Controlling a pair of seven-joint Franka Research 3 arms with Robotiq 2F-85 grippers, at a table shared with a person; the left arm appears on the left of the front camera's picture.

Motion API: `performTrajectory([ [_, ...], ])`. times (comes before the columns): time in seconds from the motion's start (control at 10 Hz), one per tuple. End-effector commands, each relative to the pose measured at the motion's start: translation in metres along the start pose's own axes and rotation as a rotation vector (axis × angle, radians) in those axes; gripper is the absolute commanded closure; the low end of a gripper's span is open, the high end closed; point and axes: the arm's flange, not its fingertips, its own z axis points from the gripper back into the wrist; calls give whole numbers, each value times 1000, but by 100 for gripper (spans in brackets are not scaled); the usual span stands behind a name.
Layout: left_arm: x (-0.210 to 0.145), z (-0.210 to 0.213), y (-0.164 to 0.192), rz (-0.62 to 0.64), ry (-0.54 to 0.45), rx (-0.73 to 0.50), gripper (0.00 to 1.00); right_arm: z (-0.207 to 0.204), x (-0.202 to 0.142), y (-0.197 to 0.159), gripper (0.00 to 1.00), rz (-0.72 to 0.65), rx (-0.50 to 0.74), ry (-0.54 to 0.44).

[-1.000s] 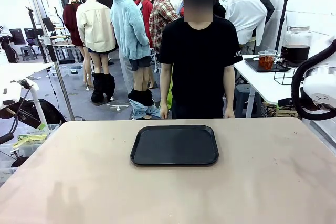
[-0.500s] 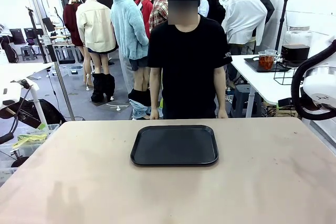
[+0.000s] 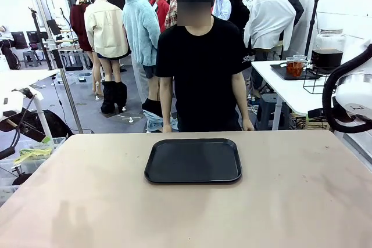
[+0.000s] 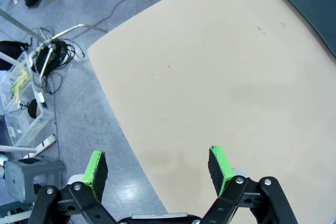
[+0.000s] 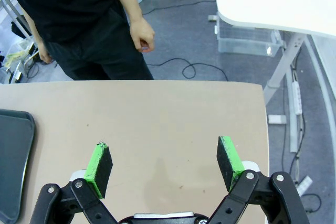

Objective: Pour the drink into the iced cup.
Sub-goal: Open the gripper to release the iced cup you were holding.

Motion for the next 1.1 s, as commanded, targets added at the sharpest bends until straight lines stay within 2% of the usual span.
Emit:
performTrajectory([
  [0.0, 0, 1, 0, -1, -2, 8, 0, 0, 0, 0, 0, -1, 2, -1],
  [1.0, 0, 1, 0, -1, -2, 8, 0, 0, 0, 0, 0, -1, 2, -1],
])
